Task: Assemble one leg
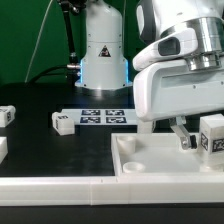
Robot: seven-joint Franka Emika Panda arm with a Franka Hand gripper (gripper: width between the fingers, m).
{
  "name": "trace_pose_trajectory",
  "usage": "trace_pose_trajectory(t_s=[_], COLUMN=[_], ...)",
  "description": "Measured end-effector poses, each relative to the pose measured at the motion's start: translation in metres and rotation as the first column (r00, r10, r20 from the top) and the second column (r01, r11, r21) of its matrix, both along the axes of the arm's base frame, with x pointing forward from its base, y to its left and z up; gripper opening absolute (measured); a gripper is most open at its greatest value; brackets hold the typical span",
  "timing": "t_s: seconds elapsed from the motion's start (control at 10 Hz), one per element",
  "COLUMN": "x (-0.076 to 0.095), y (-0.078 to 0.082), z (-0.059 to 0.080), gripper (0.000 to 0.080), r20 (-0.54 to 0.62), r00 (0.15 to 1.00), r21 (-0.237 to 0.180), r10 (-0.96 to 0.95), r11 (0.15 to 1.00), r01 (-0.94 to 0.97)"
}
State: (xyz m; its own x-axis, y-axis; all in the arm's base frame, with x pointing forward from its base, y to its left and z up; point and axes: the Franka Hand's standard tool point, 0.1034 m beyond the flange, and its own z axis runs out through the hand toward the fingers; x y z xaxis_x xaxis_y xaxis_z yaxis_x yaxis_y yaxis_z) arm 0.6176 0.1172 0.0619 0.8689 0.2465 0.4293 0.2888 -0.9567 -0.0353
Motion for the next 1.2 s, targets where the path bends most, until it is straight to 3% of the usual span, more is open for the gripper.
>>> trace_pose_trajectory(t_s=[0.1, 0.5, 0.9, 1.0, 1.2], x=[0.000, 0.000, 0.009, 0.005, 0.013], y=[0.000, -0.002, -0.010, -0.008, -0.003], z=[0.000, 0.001, 0.019, 0.016, 0.026], gripper=[0.0639, 0.0649, 0.0649, 0.0649, 0.0649], r20=[0.000, -0.002, -0.059, -0.169, -0.347], r00=[1.000, 1.000, 0.998, 0.986, 0.938], r21=[0.000, -0.002, -0.003, 0.005, 0.006], r10=[0.000, 0.003, -0.001, -0.013, -0.020], r11=[1.000, 1.000, 1.000, 1.000, 1.000], r01=[0.000, -0.003, 0.001, 0.014, 0.024])
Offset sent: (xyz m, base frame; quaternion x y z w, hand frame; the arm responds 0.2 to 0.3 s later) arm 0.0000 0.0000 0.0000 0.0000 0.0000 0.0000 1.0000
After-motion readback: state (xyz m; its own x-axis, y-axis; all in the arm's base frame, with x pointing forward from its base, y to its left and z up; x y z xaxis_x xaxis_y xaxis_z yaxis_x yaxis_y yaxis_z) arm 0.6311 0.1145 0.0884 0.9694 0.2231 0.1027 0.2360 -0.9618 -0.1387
